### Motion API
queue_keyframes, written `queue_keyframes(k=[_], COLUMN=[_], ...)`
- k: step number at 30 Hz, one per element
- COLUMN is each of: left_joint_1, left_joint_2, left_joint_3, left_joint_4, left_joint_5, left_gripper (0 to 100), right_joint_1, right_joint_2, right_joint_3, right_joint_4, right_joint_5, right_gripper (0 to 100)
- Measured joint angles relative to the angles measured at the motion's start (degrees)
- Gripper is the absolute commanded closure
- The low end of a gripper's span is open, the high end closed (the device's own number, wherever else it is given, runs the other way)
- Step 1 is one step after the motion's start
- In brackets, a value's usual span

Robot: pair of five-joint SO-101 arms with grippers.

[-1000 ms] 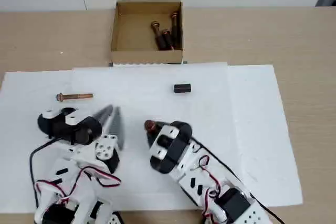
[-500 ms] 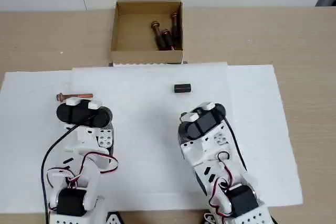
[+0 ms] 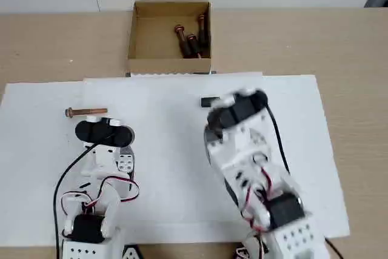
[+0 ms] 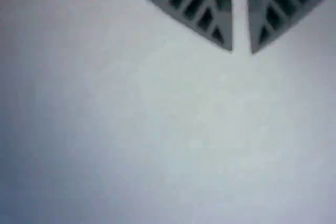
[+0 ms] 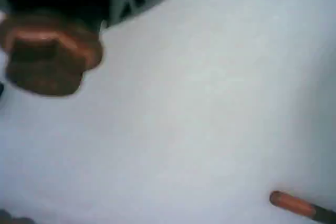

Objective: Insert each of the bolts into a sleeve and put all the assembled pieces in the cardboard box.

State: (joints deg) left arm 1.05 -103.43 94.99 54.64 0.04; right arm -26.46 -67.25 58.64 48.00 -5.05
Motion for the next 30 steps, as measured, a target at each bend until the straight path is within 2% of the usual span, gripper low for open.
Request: queue_keyframes(k=[5,11,22,30], left_joint_1=[0.0,0.0,0.0,0.0], left_joint_2=[0.0,0.0,0.0,0.0], left_joint_3=[0.2,1.6,1.6,1.6], left_joint_4=[0.0,-2.5,-2.8,-2.8], left_joint_5=[0.0,0.0,0.0,0.0], left_gripper=[99,99,99,99], right_joint_1=[1.8,2.4,3.1,3.0], right_joint_2=[22.7,49.2,93.5,119.5], right_joint_3=[-16.7,-39.2,-84.3,-113.1], right_joint_4=[-5.7,-7.3,-7.3,-7.3], right_joint_5=[-0.1,0.1,7.6,13.2], right_gripper=[99.5,99.5,99.5,99.1])
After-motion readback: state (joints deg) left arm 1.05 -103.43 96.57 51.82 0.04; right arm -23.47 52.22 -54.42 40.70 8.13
